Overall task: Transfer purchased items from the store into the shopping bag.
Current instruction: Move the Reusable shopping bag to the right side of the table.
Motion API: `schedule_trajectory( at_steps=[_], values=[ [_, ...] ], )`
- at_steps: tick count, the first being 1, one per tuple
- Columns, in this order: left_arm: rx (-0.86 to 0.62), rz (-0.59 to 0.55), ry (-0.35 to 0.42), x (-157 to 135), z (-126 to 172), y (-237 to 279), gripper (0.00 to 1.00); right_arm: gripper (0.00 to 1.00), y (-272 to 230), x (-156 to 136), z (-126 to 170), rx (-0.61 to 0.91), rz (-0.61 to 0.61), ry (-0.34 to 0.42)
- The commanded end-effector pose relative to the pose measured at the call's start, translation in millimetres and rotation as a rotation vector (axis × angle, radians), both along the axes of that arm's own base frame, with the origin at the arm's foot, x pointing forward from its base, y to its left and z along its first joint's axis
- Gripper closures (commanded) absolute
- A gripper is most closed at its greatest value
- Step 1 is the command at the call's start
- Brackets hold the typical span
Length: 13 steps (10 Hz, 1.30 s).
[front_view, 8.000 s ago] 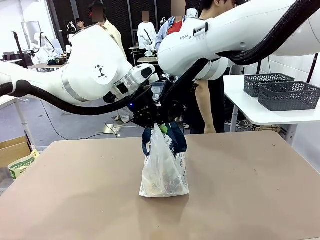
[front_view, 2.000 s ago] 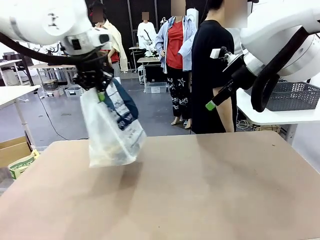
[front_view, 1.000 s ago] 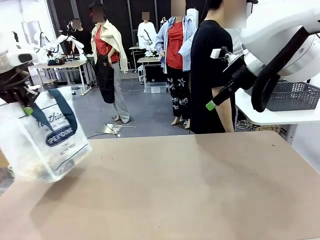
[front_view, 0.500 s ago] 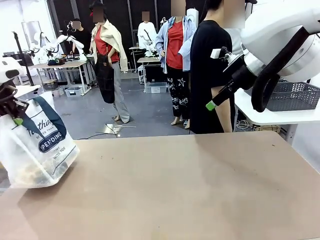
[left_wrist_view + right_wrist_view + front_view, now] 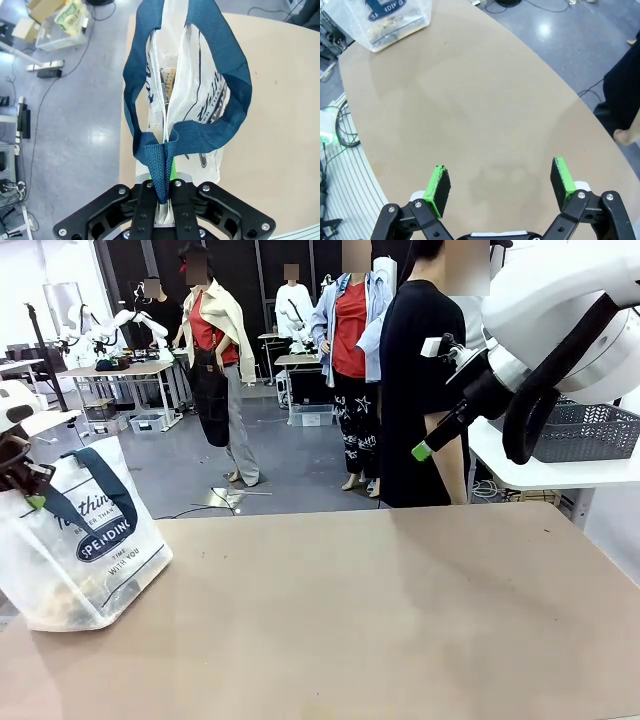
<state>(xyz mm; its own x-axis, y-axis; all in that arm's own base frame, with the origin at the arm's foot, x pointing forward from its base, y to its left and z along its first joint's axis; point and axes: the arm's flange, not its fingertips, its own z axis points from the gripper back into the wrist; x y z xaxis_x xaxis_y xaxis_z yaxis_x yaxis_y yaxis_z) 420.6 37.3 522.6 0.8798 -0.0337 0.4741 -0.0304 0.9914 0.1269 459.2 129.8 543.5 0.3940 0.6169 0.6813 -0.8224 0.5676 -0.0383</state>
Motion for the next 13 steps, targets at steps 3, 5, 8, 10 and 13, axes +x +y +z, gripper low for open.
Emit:
schedule_trajectory(
  at_steps=[3,5,8,10,13],
  values=[
    [0.016,0.0,-0.001,1,4,2,1.0,0.0,-2,-2,0,-0.016,0.007,0.01],
    [0.016,0.0,-0.001,1,4,2,1.0,0.0,-2,-2,0,-0.016,0.007,0.01],
    [0.002,-0.001,0.001,0,1,-1,1.0,0.0,-2,-2,0,-0.016,0.007,0.01],
    [0.015,0.003,0.01,0,12,-6,0.61,0.0,-2,-2,0,-0.016,0.007,0.01],
    [0.029,-0.009,0.038,-2,17,-6,0.02,0.0,-2,-2,0,-0.016,0.007,0.01]
  ],
)
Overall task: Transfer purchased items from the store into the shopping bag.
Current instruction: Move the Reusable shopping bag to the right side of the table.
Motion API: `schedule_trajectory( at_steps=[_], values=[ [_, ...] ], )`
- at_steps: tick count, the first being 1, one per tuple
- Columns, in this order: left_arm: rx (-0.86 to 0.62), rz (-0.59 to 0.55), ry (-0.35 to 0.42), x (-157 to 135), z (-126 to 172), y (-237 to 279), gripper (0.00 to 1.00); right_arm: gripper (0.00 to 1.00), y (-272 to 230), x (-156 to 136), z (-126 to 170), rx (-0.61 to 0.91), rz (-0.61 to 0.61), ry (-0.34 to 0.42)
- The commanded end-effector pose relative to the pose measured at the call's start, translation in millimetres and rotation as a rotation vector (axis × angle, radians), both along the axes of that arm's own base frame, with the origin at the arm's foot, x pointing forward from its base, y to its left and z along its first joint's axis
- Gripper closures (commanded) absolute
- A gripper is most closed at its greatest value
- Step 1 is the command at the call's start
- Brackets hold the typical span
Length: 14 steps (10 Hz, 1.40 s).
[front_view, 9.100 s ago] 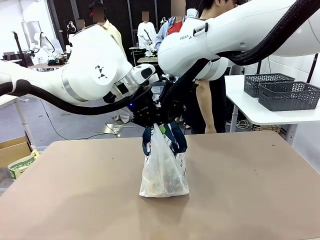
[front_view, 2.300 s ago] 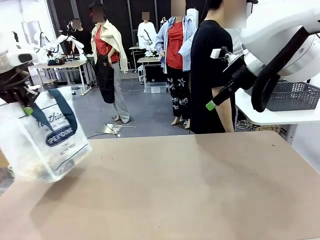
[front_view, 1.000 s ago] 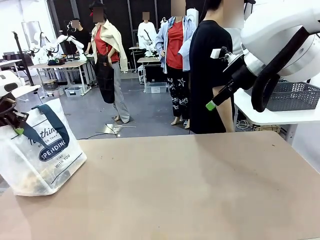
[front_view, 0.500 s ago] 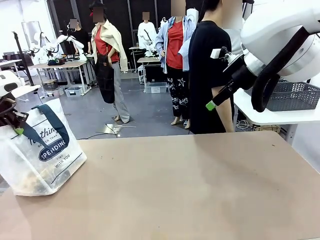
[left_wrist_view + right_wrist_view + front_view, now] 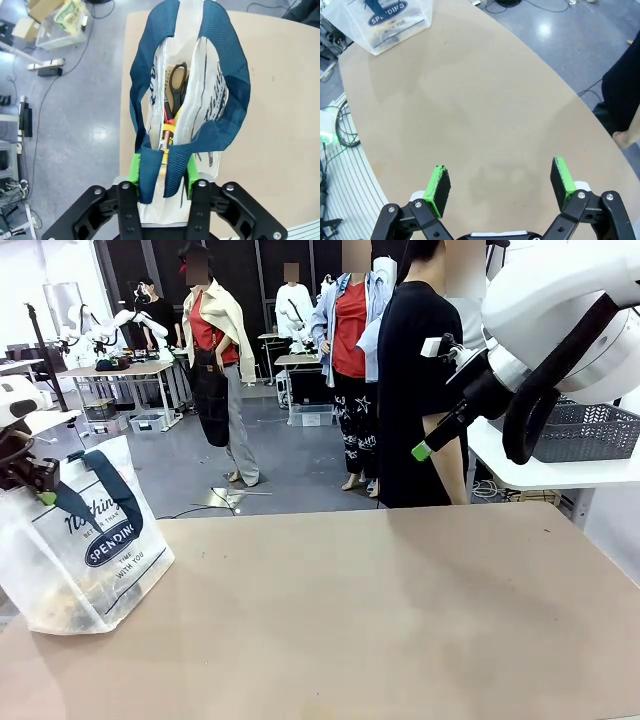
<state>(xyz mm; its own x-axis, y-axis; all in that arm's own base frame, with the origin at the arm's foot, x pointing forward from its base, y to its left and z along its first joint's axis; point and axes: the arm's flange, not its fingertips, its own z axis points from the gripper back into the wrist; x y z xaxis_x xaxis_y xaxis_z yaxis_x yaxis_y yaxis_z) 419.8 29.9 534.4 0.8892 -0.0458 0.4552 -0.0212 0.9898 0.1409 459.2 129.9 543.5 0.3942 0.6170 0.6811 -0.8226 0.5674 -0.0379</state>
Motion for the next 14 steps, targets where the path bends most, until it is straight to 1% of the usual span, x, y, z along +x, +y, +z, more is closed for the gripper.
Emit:
schedule_trajectory(
  at_steps=[1,5,8,10,11,14],
  values=[
    [0.021,-0.009,0.019,-3,7,1,0.0,0.0,-2,-2,0,-0.016,0.007,0.01],
    [0.028,-0.02,0.029,-8,12,-1,0.0,0.0,-2,-2,0,-0.016,0.007,0.01],
    [0.031,-0.041,0.015,-15,24,-7,0.0,0.0,-2,-2,0,-0.016,0.007,0.01],
    [0.026,-0.051,0.01,-17,27,-7,0.0,0.0,-2,-2,0,-0.016,0.007,0.01],
    [0.035,-0.058,0.032,-13,23,-9,0.0,0.0,-2,-2,0,-0.016,0.007,0.01],
    [0.059,-0.05,0.03,-12,24,-9,0.0,0.0,-2,-2,0,-0.016,0.007,0.01]
  ],
)
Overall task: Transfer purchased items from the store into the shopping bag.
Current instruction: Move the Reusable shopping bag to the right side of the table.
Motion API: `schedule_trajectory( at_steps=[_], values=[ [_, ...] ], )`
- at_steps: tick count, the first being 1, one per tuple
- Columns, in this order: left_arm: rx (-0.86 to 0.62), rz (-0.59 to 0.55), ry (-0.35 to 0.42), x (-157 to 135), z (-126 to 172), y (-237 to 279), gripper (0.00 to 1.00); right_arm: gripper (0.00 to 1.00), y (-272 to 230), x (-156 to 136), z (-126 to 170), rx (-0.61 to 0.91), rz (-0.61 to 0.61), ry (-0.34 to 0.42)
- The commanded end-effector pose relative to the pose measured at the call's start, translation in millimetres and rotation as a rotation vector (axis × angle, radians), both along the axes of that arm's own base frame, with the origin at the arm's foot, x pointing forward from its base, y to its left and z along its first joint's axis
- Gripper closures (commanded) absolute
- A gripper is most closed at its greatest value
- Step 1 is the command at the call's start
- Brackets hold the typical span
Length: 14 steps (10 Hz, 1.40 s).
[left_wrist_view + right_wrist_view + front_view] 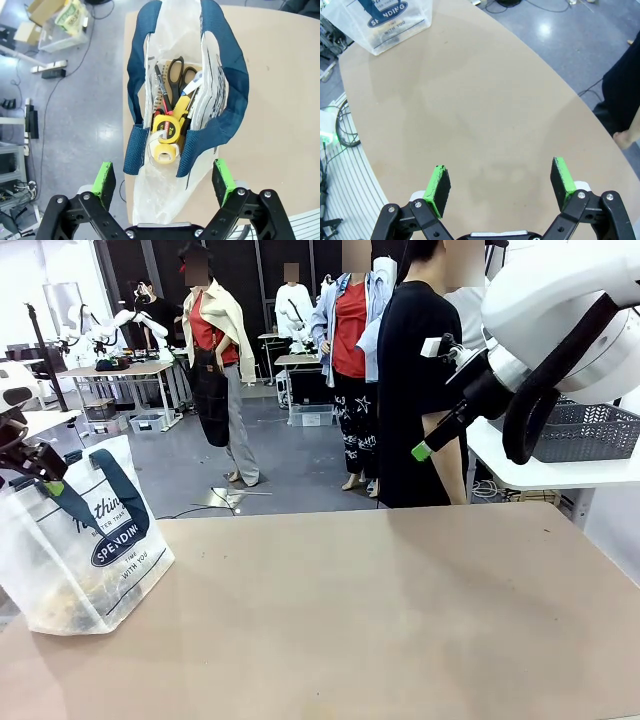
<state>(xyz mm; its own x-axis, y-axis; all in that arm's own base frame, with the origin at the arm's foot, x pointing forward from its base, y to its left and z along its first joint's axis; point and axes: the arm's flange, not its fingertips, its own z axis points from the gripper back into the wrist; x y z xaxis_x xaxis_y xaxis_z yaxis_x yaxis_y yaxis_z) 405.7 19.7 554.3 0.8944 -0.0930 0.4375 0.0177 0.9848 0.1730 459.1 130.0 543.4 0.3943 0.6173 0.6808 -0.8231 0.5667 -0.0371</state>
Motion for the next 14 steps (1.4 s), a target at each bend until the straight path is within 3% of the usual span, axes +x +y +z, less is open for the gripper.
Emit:
schedule_trajectory(
  at_steps=[1,6,7,9,11,14],
  values=[
    [0.043,-0.006,0.019,1,5,1,0.0,0.0,-2,-1,0,-0.016,0.006,0.009],
    [0.004,-0.001,0.004,0,0,-1,0.0,0.0,-2,-1,0,-0.016,0.006,0.009],
    [-0.006,-0.099,0.017,-7,14,-5,0.0,0.0,-2,-1,0,-0.016,0.006,0.009],
    [-0.002,-0.293,-0.034,-18,39,-16,0.0,0.0,-2,-1,0,-0.016,0.006,0.009],
    [-0.032,-0.435,-0.02,-14,54,-23,0.0,0.0,-2,-1,0,-0.016,0.006,0.009],
    [0.013,-0.721,0.105,11,61,-53,0.0,0.0,-2,-1,0,-0.016,0.006,0.009]
  ],
)
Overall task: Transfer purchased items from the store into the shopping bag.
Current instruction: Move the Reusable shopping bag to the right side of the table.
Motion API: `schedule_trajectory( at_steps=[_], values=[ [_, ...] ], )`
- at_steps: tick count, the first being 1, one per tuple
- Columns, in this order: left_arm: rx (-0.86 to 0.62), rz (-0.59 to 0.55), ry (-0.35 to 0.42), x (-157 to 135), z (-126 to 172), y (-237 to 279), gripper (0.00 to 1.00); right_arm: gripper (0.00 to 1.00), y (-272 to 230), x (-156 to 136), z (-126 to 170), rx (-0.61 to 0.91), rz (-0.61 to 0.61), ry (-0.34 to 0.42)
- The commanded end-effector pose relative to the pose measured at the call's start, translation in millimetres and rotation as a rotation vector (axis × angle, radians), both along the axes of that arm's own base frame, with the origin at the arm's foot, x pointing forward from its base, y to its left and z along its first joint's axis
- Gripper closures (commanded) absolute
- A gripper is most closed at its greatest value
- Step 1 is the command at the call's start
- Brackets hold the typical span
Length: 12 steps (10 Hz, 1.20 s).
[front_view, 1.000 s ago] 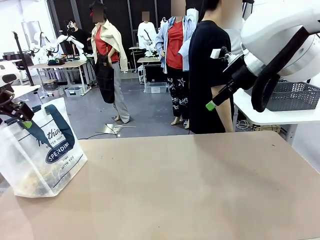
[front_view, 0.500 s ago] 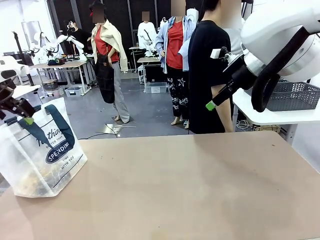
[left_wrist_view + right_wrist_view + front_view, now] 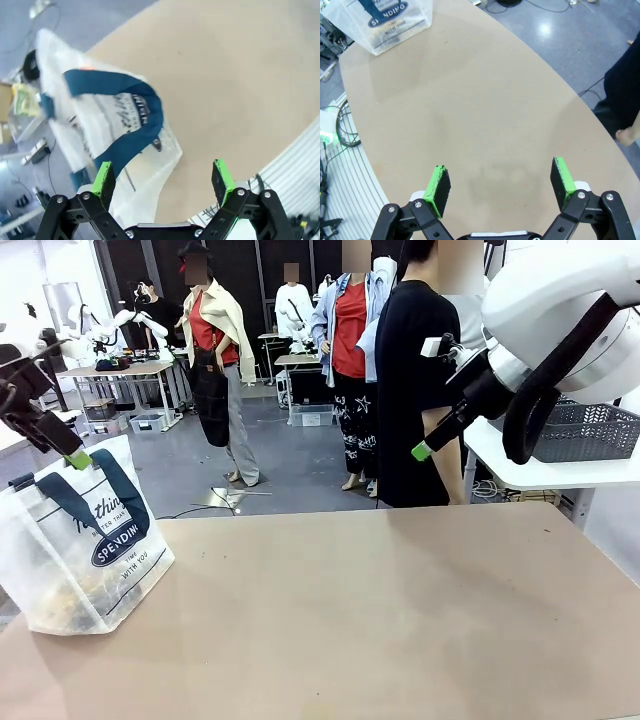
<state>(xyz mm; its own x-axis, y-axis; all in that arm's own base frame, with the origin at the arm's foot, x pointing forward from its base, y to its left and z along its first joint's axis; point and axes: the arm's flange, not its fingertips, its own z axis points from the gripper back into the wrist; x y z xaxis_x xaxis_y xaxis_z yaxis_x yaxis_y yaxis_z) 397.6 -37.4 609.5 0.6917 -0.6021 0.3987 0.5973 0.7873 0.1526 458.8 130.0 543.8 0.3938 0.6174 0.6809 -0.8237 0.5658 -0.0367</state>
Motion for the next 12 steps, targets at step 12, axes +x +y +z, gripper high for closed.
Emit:
schedule_trajectory(
  at_steps=[12],
  values=[
    [-0.266,-0.513,-0.116,54,-33,-40,0.0,0.0,-2,-1,0,-0.017,0.005,0.008]
  ],
)
